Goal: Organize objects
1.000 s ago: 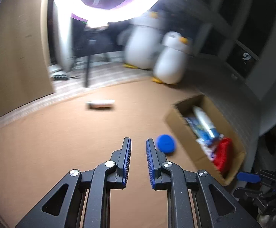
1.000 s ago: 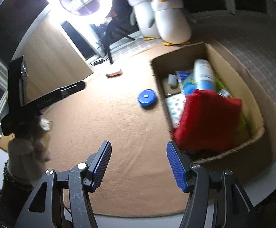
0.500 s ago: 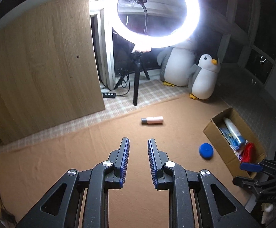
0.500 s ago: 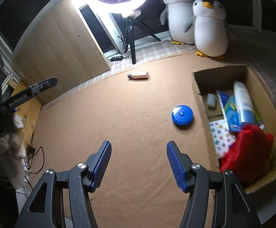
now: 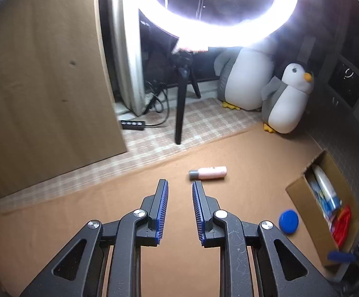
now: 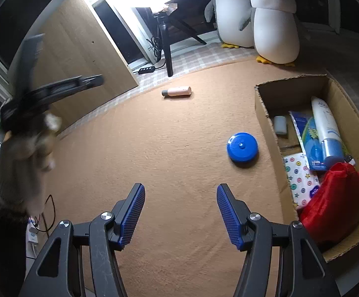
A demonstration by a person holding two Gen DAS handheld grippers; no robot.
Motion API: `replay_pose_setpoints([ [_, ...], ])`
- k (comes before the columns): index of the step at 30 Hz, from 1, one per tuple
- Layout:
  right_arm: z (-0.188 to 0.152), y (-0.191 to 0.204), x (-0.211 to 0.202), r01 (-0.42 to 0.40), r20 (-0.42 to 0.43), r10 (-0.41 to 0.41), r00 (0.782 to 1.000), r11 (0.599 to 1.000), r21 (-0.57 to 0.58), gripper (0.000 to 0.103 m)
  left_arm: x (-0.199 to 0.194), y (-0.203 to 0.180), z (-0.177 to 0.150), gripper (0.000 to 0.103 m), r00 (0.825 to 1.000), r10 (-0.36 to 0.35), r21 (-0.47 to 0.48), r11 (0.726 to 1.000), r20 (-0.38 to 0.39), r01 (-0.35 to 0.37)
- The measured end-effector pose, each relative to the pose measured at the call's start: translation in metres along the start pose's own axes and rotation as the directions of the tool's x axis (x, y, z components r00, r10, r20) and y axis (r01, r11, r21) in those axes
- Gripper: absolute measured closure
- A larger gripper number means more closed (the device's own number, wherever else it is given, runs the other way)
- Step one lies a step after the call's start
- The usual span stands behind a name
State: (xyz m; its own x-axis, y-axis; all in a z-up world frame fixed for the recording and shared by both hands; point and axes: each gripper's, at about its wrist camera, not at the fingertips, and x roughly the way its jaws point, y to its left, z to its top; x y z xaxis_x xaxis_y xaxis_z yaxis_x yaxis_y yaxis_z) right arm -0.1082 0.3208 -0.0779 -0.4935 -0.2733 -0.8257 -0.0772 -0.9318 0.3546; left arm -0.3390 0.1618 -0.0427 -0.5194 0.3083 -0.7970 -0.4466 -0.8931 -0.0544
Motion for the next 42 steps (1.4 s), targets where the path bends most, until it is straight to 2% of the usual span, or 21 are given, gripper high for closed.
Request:
replay_pose_setpoints([
  [7, -0.004, -0.015, -0.002, 0.004, -0.021, -0.003, 1.0, 1.0, 0.024, 0.046, 0.081, -0.026, 0.02, 0.081, 0.994, -0.063, -0.021, 0.998, -0.084, 0.061],
  [12, -0.01, -0.024, -0.001, -0.002, -0.046, 0.004, 0.999, 1.0, 0.03, 0.046, 0.119, -0.039, 0.031, 0.081, 0.989, -0.089, -0.047, 0.995, -0.121, 0.084],
  [16, -0.014, -0.031, 0.001, -0.005, -0.064, 0.007, 0.998, 0.999, 0.036, 0.046, 0.148, -0.045, 0.04, 0.081, 0.987, -0.054, -0.031, 0.998, -0.151, 0.05],
  [20, -0.018, -0.038, 0.004, -0.005, -0.078, 0.008, 0.997, 0.999, 0.045, 0.046, 0.172, -0.045, 0.043, 0.081, 0.98, -0.05, -0.025, 0.999, -0.194, 0.046],
  [24, -0.022, -0.043, 0.005, -0.003, -0.09, 0.008, 0.996, 0.998, 0.057, 0.046, 0.194, -0.045, 0.038, 0.081, 0.963, -0.091, -0.033, 0.996, -0.255, 0.085],
  [30, -0.02, -0.043, 0.005, -0.008, -0.084, 0.014, 0.996, 0.998, 0.063, 0.046, 0.19, -0.048, 0.023, 0.081, 0.956, -0.097, 0.02, 0.994, -0.277, 0.106],
  [35, -0.018, -0.041, 0.011, -0.024, -0.083, 0.03, 0.996, 0.997, 0.071, 0.046, 0.169, -0.046, -0.006, 0.082, 0.958, -0.102, 0.048, 0.992, -0.268, 0.119],
  [42, -0.016, -0.032, 0.02, -0.029, -0.078, 0.034, 0.996, 0.998, 0.064, 0.046, 0.129, -0.036, -0.056, 0.082, 0.96, -0.128, 0.041, 0.989, -0.249, 0.143],
])
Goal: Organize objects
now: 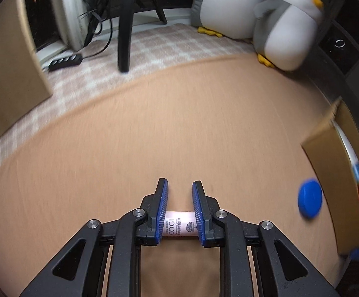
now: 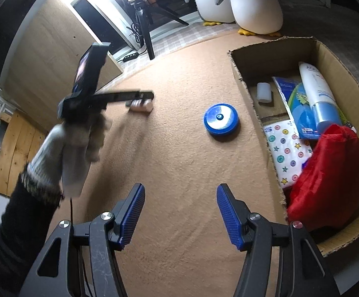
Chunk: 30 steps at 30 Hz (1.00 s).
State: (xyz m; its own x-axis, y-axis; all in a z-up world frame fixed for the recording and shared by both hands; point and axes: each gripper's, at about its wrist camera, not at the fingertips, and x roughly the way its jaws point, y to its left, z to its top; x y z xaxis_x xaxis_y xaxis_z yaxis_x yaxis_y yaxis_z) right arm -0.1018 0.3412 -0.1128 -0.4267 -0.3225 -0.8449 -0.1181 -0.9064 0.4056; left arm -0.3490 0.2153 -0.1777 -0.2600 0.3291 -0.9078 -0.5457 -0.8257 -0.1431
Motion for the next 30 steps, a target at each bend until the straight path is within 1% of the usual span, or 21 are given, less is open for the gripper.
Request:
replay_pose_setpoints([
  [3, 0.002, 0.004, 0.007, -0.005, -0.001, 0.005, 1.0, 1.0, -0.009, 0.046, -0.013, 0.003, -0.028, 0.082, 1.0, -0.026, -0.027, 0.999, 0.01, 0.026],
  [6, 0.004, 0.003, 0.015, 0.003, 0.003, -0.003, 1.0, 1.0, -0.002, 0.046, -0.024, 0.004, -0.053, 0.082, 0.999, -0.033, -0.036, 0.999, 0.021, 0.034],
  [10, 0.011, 0.002, 0.027, 0.019, 0.011, -0.019, 1.0, 1.0, 0.013, 0.046, -0.038, 0.005, -0.073, 0.081, 0.999, -0.045, -0.047, 0.998, 0.027, 0.047],
  [14, 0.023, 0.009, 0.03, 0.043, 0.022, -0.043, 0.999, 0.999, -0.011, 0.046, -0.067, 0.01, -0.089, 0.081, 0.995, -0.06, -0.076, 0.995, 0.076, 0.065],
  [16, 0.036, 0.015, 0.032, 0.059, 0.025, -0.058, 0.998, 0.998, -0.037, 0.046, -0.084, 0.013, -0.099, 0.081, 0.992, -0.07, -0.09, 0.993, 0.103, 0.079],
  [20, 0.064, 0.025, 0.048, 0.13, -0.006, -0.131, 0.991, 0.985, -0.117, 0.045, -0.108, 0.019, -0.113, 0.08, 0.987, -0.086, -0.11, 0.989, 0.136, 0.101],
  [22, 0.081, 0.03, 0.059, 0.185, -0.013, -0.19, 0.982, 0.969, -0.161, 0.045, -0.119, 0.023, -0.122, 0.08, 0.985, -0.082, -0.115, 0.988, 0.152, 0.1],
  [24, 0.09, 0.032, 0.068, 0.208, -0.025, -0.216, 0.976, 0.962, -0.18, 0.045, -0.124, 0.026, -0.127, 0.08, 0.984, -0.084, -0.125, 0.987, 0.16, 0.105],
  [27, 0.106, 0.025, 0.085, 0.231, -0.063, -0.245, 0.967, 0.957, -0.175, 0.045, -0.133, 0.036, -0.14, 0.08, 0.981, -0.094, -0.155, 0.98, 0.168, 0.121],
  [30, 0.113, 0.018, 0.098, 0.252, -0.1, -0.271, 0.957, 0.953, -0.168, 0.045, -0.139, 0.042, -0.15, 0.08, 0.981, -0.093, -0.169, 0.978, 0.173, 0.122],
])
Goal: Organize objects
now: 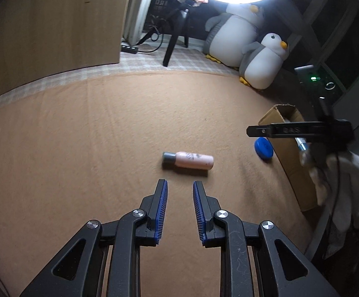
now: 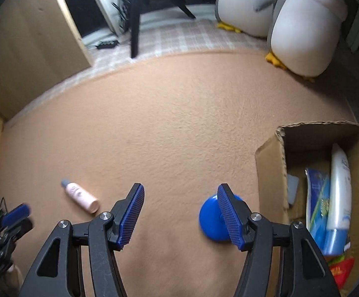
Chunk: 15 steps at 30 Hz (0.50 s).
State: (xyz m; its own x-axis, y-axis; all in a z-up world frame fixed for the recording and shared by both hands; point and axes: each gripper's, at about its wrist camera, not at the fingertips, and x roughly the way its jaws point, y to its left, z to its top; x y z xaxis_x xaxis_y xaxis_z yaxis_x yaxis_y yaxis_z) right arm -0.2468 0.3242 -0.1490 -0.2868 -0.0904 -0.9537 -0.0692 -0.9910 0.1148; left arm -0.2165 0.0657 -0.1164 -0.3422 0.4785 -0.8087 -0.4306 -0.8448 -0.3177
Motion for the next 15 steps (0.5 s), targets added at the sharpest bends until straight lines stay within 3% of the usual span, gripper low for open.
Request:
replay_pose_setpoints([
  [4, 0.007, 0.0, 0.009, 0.065, -0.019, -0.065, 0.998, 0.998, -0.021, 0.045, -0.007, 0.011, -0.003, 0.08, 1.0, 0.003, -0.011, 1.0, 0.007, -0.003],
  [11, 0.015, 0.014, 0.013, 0.066, -0.06, -0.071, 0.996, 0.995, -0.074, 0.045, -0.013, 0.017, -0.005, 0.08, 1.0, -0.004, -0.017, 1.0, 0.014, 0.004],
  [15, 0.014, 0.019, 0.017, 0.11, -0.081, -0.115, 0.99, 0.992, -0.062, 0.045, -0.014, 0.016, -0.005, 0.08, 1.0, -0.015, -0.017, 1.0, 0.02, 0.015],
])
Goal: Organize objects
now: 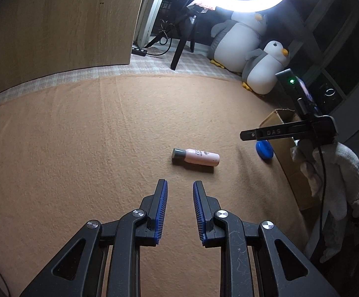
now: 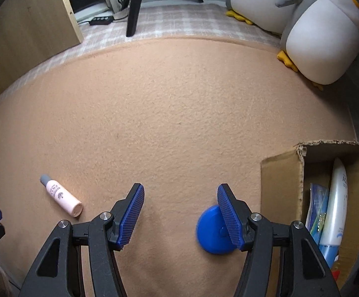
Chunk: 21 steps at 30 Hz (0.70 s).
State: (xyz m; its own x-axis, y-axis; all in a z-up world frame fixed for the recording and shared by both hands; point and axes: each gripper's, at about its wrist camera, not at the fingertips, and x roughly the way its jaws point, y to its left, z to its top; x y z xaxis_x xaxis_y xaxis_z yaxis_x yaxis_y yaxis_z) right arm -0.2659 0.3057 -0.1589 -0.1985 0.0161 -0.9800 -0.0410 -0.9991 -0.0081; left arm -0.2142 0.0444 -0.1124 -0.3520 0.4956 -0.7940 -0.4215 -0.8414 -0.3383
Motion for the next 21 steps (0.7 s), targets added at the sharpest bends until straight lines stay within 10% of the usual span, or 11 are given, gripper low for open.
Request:
replay_pose_setpoints([
  [15, -0.011, 0.01, -0.006, 0.075, -0.021, -0.074, 0.997, 0.996, 0.049, 0.042, -0.008, 0.011, -0.002, 0.08, 1.0, -0.029, -0.017, 0.999, 0.01, 0.029],
  [21, -0.061, 0.008, -0.029, -0.04, 0.113, 0.012, 0.994, 0.968, 0.249, 0.042, -0.011, 0.015, -0.002, 0.08, 0.999, -0.048, -0.017, 0.999, 0.016, 0.049],
])
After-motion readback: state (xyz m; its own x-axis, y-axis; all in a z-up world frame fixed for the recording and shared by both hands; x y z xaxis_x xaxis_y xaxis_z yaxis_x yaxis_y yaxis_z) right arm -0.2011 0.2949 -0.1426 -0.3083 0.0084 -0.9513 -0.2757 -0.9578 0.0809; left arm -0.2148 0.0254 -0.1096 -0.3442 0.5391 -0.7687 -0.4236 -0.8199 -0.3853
